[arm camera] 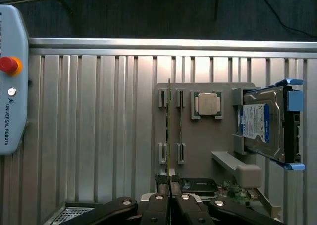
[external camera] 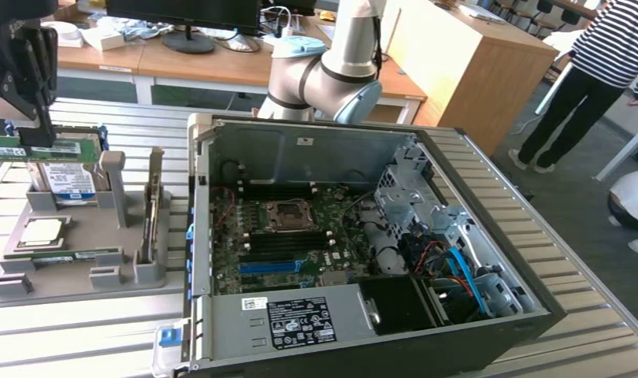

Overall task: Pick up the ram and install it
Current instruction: 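Pick up the ram and move it above insertion slot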

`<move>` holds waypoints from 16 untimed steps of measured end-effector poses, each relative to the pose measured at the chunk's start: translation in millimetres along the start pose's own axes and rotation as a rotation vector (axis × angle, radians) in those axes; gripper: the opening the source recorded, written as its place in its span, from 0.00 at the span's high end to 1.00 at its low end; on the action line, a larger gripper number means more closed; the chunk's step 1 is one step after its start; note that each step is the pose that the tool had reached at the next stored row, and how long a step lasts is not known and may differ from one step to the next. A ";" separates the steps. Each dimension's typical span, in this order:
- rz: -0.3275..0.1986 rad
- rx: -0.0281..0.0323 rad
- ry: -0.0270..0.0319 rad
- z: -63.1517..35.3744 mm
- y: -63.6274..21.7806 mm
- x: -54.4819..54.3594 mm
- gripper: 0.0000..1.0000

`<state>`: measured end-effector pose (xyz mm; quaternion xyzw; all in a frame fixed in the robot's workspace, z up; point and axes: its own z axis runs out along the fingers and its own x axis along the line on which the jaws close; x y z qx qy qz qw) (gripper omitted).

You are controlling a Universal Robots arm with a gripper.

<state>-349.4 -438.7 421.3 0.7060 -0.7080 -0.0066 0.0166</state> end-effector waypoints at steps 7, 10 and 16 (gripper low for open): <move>0.000 -0.0010 0.0001 -0.3 -7.1 0.0 0.88; 0.000 -0.0022 0.0001 -0.5 -13.6 0.0 0.88; 0.000 -0.0033 0.0000 -0.9 -25.5 0.0 0.88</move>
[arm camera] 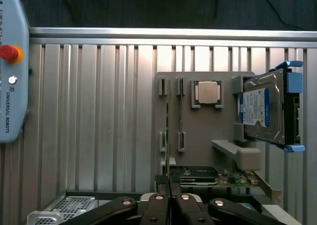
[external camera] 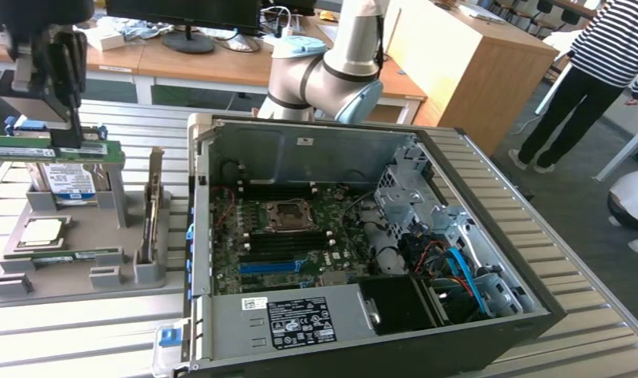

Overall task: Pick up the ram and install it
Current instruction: 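Pick up the ram and move it above insertion slot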

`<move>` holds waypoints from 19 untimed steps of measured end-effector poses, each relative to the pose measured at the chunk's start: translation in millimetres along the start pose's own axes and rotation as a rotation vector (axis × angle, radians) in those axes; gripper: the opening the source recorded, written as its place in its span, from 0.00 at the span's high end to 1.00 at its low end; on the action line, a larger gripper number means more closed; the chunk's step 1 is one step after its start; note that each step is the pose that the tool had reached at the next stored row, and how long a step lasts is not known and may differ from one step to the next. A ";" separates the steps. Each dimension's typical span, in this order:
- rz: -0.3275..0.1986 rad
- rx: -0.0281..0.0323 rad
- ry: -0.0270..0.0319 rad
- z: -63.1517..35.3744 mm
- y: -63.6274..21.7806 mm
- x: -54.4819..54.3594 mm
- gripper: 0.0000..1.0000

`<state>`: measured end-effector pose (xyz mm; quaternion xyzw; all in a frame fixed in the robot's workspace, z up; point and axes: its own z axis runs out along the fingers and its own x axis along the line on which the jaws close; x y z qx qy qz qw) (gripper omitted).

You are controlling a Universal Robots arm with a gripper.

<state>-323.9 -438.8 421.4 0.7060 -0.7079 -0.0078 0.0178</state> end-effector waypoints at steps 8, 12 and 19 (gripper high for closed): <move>0.000 0.0000 0.0001 -0.3 -8.1 0.0 0.88; 0.000 0.0000 0.0000 -0.4 -11.1 0.0 0.88; 0.000 -0.0004 0.0000 -0.7 -19.5 -0.1 0.88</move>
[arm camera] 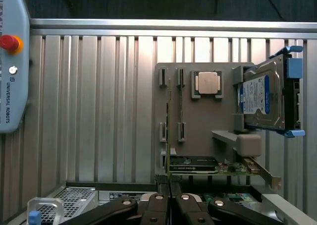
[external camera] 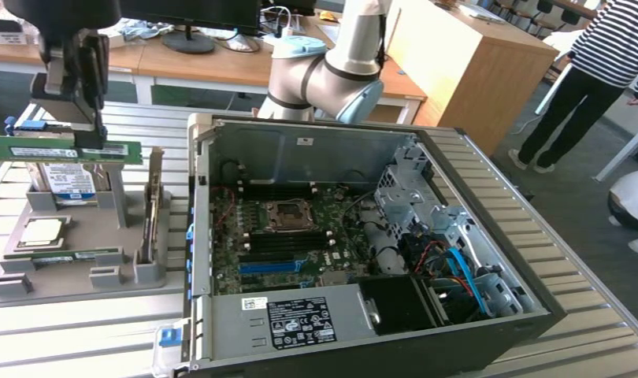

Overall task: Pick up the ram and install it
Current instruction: 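Pick up the ram and move it above insertion slot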

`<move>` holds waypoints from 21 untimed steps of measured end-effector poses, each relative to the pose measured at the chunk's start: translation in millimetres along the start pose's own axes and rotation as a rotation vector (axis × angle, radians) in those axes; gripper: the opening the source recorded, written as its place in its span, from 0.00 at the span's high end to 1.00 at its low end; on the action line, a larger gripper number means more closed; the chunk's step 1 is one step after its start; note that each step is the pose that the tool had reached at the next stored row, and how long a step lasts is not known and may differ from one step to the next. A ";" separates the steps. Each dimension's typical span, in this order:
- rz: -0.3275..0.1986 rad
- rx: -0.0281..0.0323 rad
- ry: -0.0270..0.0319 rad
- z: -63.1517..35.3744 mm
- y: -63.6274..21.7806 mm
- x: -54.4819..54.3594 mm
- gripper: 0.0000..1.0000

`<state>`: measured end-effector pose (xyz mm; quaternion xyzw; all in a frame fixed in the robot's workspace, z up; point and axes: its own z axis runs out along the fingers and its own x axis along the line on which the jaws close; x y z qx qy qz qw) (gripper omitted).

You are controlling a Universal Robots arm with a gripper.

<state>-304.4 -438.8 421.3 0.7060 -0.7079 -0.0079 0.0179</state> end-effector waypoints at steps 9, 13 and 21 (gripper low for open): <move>0.000 -0.0003 0.0001 -0.5 -14.2 0.0 0.88; 0.000 -0.0005 0.0000 -0.8 -21.1 0.0 0.88; 0.000 -0.0008 0.0001 -1.3 -34.1 -0.1 0.88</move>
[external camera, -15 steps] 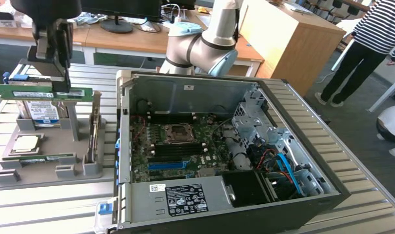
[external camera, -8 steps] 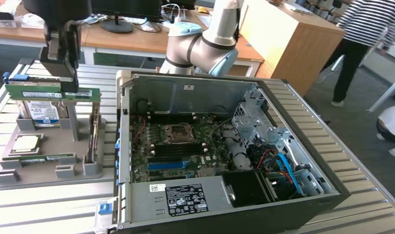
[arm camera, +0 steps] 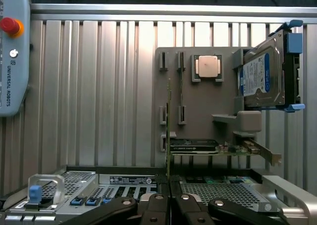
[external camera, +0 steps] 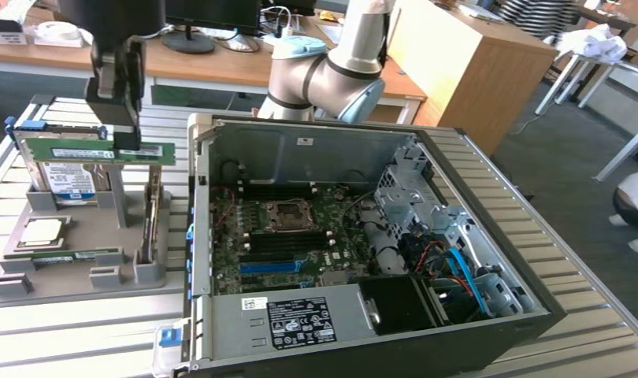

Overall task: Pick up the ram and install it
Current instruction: 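Pick up the ram and move it above insertion slot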

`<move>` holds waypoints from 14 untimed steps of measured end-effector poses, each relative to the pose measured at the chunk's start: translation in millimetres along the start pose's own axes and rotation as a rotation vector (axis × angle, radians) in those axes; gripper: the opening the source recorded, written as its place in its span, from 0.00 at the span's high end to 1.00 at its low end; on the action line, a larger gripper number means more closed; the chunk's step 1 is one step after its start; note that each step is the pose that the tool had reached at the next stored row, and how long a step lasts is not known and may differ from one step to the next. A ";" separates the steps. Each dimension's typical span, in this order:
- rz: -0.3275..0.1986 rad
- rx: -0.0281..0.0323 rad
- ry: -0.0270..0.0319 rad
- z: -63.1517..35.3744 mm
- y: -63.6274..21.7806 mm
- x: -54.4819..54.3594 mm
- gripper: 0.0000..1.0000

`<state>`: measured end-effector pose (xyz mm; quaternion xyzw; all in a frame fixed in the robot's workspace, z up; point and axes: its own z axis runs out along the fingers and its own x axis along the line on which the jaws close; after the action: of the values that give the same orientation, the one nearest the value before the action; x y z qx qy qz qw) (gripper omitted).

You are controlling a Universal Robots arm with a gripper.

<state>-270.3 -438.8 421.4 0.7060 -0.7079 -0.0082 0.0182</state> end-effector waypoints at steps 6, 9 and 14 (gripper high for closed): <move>0.000 -0.0002 -0.0001 -0.3 -10.5 0.0 0.88; 0.000 -0.0004 -0.0001 -0.5 -15.6 0.0 0.88; 0.000 -0.0004 0.0000 -0.9 -22.9 -0.1 0.88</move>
<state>-247.4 -438.8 421.4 0.7060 -0.7079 -0.0083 0.0184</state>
